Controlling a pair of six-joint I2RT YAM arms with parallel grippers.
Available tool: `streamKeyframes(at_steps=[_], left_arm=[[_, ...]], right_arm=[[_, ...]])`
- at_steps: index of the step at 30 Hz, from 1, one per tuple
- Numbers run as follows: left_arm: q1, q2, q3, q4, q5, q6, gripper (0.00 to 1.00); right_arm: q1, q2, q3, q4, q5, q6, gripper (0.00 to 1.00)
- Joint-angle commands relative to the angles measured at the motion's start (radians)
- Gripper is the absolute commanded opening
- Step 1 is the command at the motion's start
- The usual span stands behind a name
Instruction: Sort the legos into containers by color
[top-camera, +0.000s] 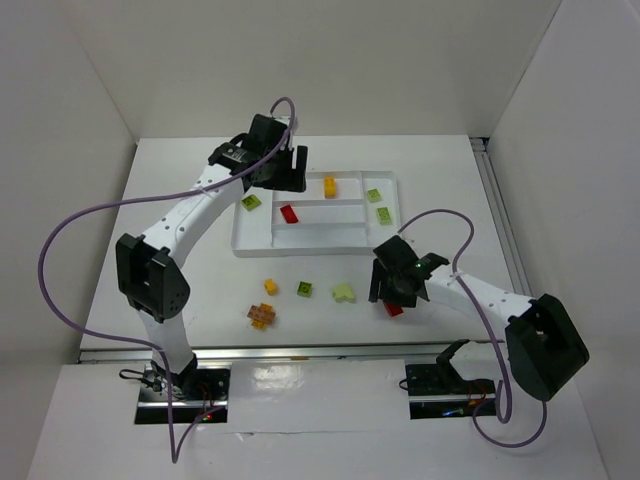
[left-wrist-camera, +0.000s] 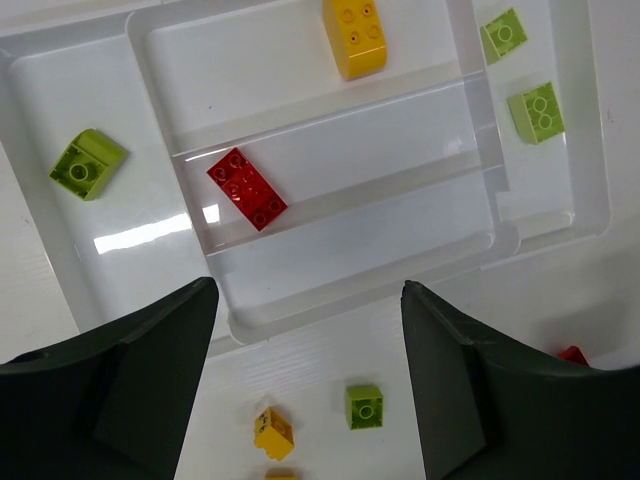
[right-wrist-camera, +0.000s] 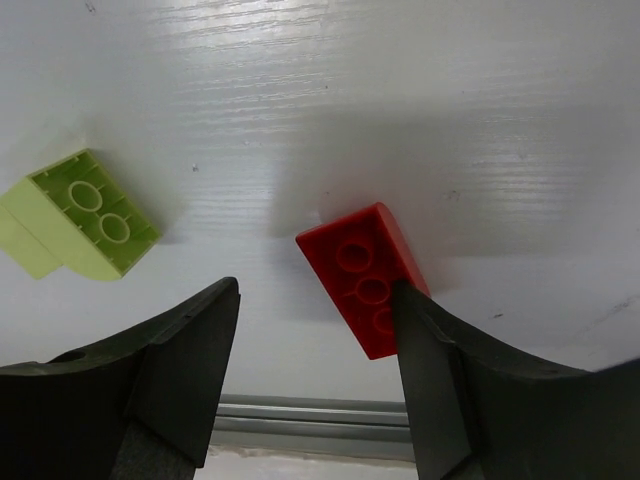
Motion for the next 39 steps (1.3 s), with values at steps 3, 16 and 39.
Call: streamKeyframes(at_steps=[3, 16, 39], left_arm=[[0.002, 0.013, 0.029, -0.005, 0.006, 0.011, 0.83], [0.002, 0.022, 0.029, -0.005, 0.017, 0.011, 0.82], [0.002, 0.04, 0.019, -0.005, 0.017, 0.011, 0.81]], right_arm=[[0.012, 0.022, -0.004, 0.003, 0.057, -0.004, 0.68], [0.012, -0.072, 0.093, -0.092, 0.146, 0.005, 0.87], [0.039, 0.042, 0.062, -0.011, 0.111, -0.022, 0.34]])
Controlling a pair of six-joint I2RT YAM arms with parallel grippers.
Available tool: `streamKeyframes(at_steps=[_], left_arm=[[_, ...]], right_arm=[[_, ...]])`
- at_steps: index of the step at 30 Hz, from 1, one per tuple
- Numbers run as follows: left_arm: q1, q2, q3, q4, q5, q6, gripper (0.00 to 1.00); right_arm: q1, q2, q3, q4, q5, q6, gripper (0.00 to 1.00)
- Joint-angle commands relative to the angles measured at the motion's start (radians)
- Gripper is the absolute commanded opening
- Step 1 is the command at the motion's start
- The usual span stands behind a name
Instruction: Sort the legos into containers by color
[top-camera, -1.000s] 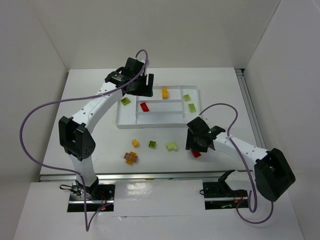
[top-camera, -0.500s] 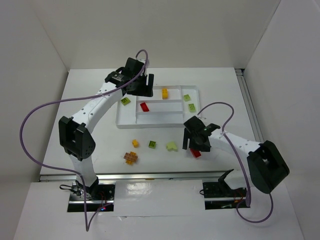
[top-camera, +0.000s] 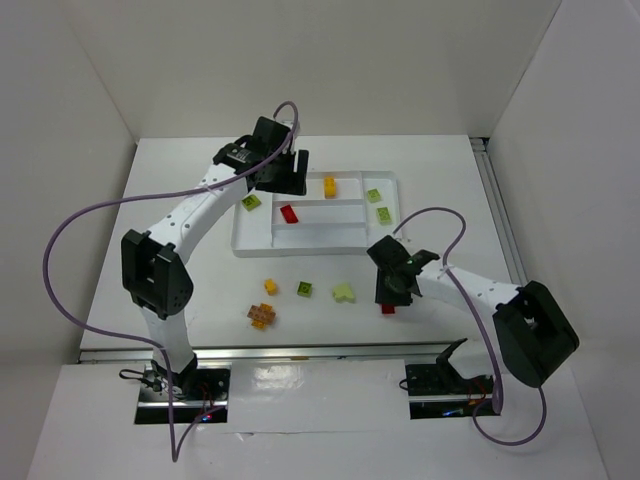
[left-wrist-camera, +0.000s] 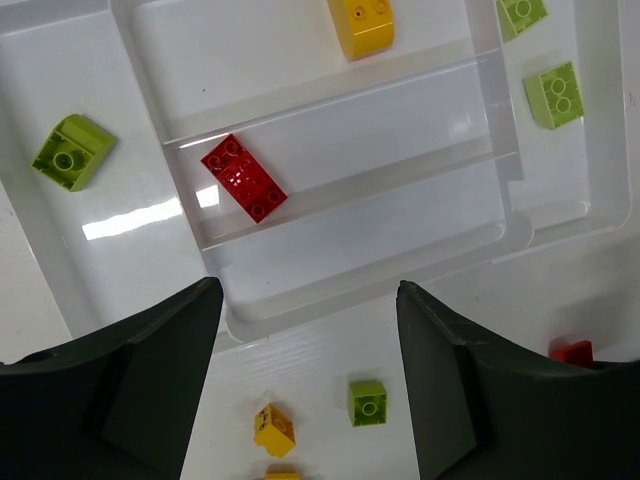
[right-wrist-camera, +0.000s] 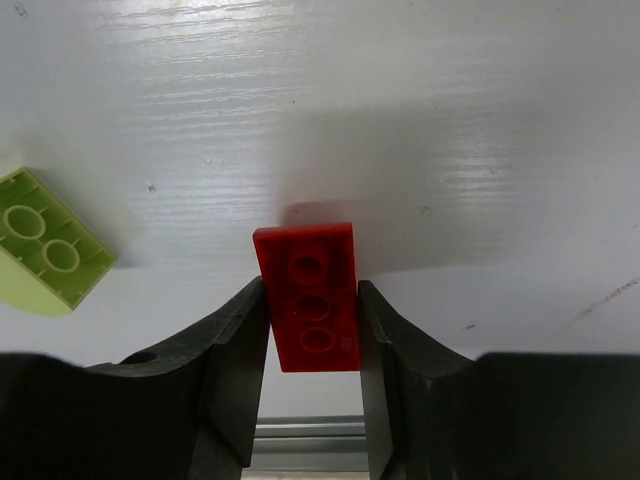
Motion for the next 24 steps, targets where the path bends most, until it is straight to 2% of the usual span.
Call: streamKeyframes(at_steps=[1, 7, 12, 14, 21, 24], left_arm=[[0.002, 0.005, 0.019, 0.009, 0.005, 0.01, 0.81], [0.002, -0.005, -0.033, 0.018, -0.044, 0.001, 0.81], [0.022, -0.079, -0.149, 0.018, -0.113, -0.074, 0.81], [0.031, -0.106, -0.194, 0.018, -0.127, -0.094, 0.87], [0.051, -0.218, -0.318, 0.05, -0.127, -0.118, 0.89], [0.051, -0.229, -0.342, 0.061, -0.111, -0.118, 0.89]], right_arm=[[0.019, -0.057, 0.05, 0.01, 0.034, -0.009, 0.32], [0.019, -0.017, 0.267, 0.088, 0.079, -0.12, 0.32], [0.019, 0.193, 0.478, 0.22, 0.112, -0.222, 0.32], [0.008, 0.282, 0.527, 0.29, 0.102, -0.25, 0.32], [-0.058, 0.541, 0.797, 0.312, 0.079, -0.307, 0.32], [-0.07, 0.636, 0.876, 0.292, 0.079, -0.318, 0.36]])
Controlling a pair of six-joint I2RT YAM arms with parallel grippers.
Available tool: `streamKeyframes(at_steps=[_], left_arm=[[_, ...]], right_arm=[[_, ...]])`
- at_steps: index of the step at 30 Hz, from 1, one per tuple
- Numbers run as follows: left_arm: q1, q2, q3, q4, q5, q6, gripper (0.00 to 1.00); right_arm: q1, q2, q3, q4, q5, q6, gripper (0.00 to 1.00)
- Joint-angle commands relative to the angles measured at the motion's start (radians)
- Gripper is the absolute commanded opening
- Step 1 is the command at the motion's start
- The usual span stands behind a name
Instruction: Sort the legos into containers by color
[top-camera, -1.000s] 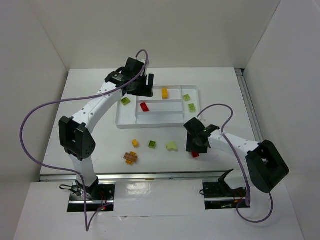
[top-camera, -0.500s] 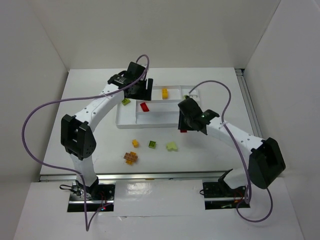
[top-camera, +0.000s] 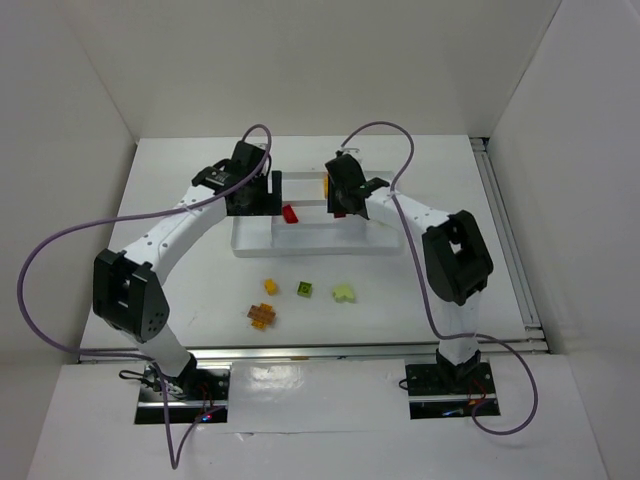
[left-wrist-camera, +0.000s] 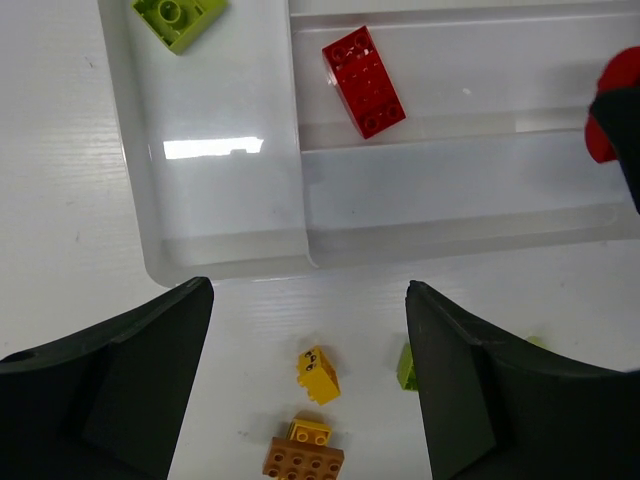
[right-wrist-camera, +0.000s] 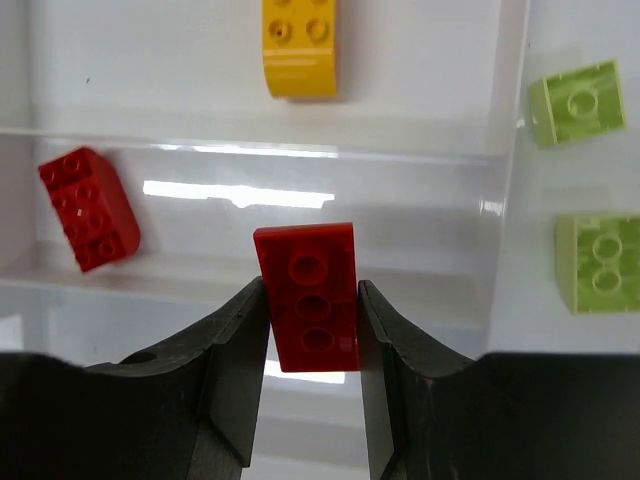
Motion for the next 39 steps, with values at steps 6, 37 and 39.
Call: streamKeyframes(at_steps=[6, 37, 39], left_arm=[[-0.002, -0.052, -0.013, 0.04, -0.006, -0.006, 0.89], [-0.002, 0.032, 0.1, 0.029, 0.052, 0.023, 0.86], [-0.002, 0.032, 0.1, 0.029, 0.052, 0.023, 0.86]], right_arm=[[-0.022, 0.08, 0.122, 0.014, -0.013, -0.036, 0.65], [0.21, -0.494, -0.648, 0.071, -0.317, -0.053, 0.91], [0.23, -0.462, -0.648, 0.071, -0.282, -0.042, 0.89]])
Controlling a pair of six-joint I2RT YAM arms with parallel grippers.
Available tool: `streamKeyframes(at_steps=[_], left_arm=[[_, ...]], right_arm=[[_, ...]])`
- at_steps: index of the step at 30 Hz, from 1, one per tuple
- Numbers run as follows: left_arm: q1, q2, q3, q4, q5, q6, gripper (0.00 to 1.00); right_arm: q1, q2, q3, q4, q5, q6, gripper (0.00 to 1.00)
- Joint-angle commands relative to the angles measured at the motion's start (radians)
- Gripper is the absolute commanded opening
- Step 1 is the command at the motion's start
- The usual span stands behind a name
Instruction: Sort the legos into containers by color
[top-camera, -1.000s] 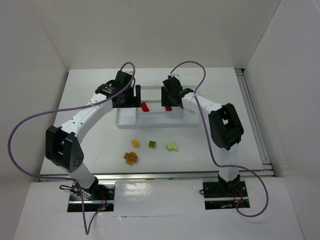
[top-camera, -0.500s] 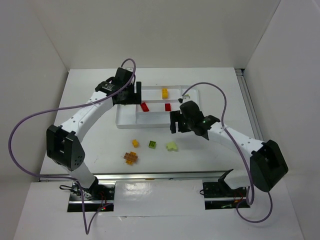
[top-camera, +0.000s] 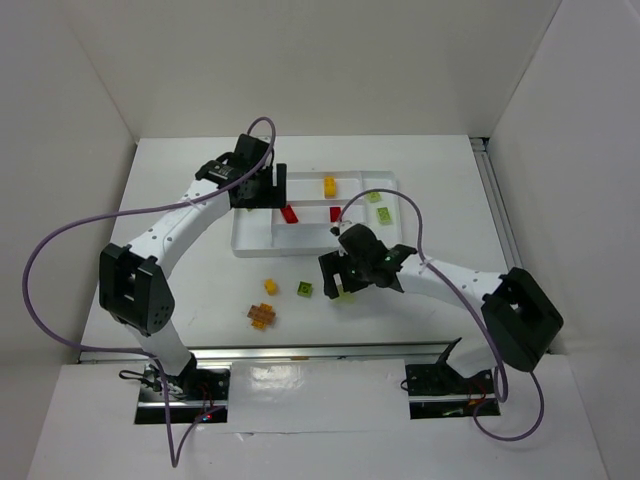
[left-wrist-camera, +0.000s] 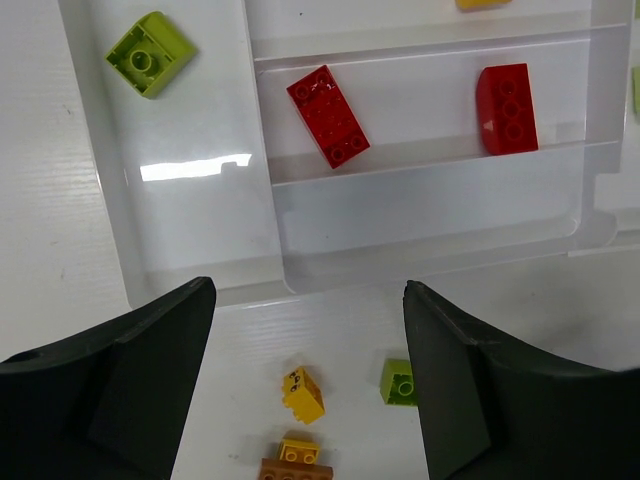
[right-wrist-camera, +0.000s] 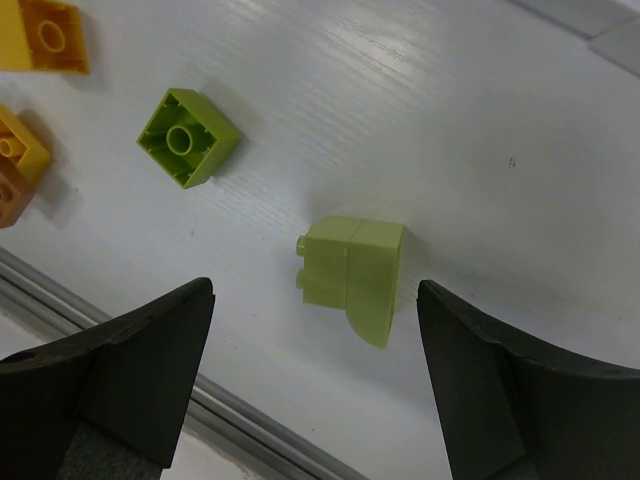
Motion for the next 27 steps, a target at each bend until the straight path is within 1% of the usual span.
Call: streamKeyframes(at_steps=[1, 3, 6, 7, 9, 12, 14, 15, 17, 19, 21, 24, 25, 27], left_arm=[[-0.002, -0.002, 0.031, 0.006, 0.024, 0.0, 0.86], [-0.002, -0.002, 0.031, 0.006, 0.024, 0.0, 0.86], [-0.002, -0.002, 0.031, 0.015, 0.046, 0.0, 0.86], [-0.002, 0.008, 0.031, 0.015, 0.046, 0.0, 0.86], [-0.002, 0.008, 0.031, 0.015, 0.055, 0.009, 0.86], [-0.002, 0.008, 0.04, 0.015, 0.073, 0.02, 0.86], [-0.002, 0.008, 0.04, 0.015, 0.093, 0.029, 0.86], [-0.002, 0.008, 0.049, 0.015, 0.093, 0.029, 0.86], [-0.002, 0.008, 0.059, 0.015, 0.122, 0.052, 0.86], [-0.002, 0.017, 0.059, 0.015, 0.181, 0.066, 0.86], [-0.002, 0.017, 0.079, 0.015, 0.23, 0.092, 0.85], [-0.002, 0.026, 0.089, 0.026, 0.392, 0.13, 0.85], [-0.002, 0.026, 0.089, 0.035, 0.505, 0.156, 0.85], [-0.012, 0.026, 0.079, 0.073, 0.63, 0.167, 0.85]], right_arm=[[0.023, 0.044, -0.002, 0.045, 0.044, 0.0, 0.89], [0.046, 0.057, -0.002, 0.036, 0.105, 0.014, 0.85], [0.046, 0.076, -0.002, 0.036, 0.144, 0.023, 0.76], [0.046, 0.087, -0.002, 0.027, 0.144, 0.033, 0.76], [0.056, 0.097, -0.002, 0.026, 0.144, 0.034, 0.71], [0.056, 0.108, -0.002, 0.026, 0.153, 0.034, 0.68], [0.056, 0.117, 0.008, 0.026, 0.153, 0.043, 0.62], [0.056, 0.117, 0.018, 0.014, 0.153, 0.043, 0.56], [0.056, 0.095, 0.029, 0.005, 0.153, 0.034, 0.5], [0.056, 0.068, 0.054, -0.019, 0.165, 0.034, 0.46], [0.056, 0.018, 0.078, -0.053, 0.185, 0.024, 0.46], [0.045, -0.065, 0.123, -0.075, 0.176, -0.014, 0.46], [0.045, -0.089, 0.123, -0.075, 0.165, -0.041, 0.46], [0.036, -0.166, 0.123, -0.05, 0.136, -0.069, 0.46]])
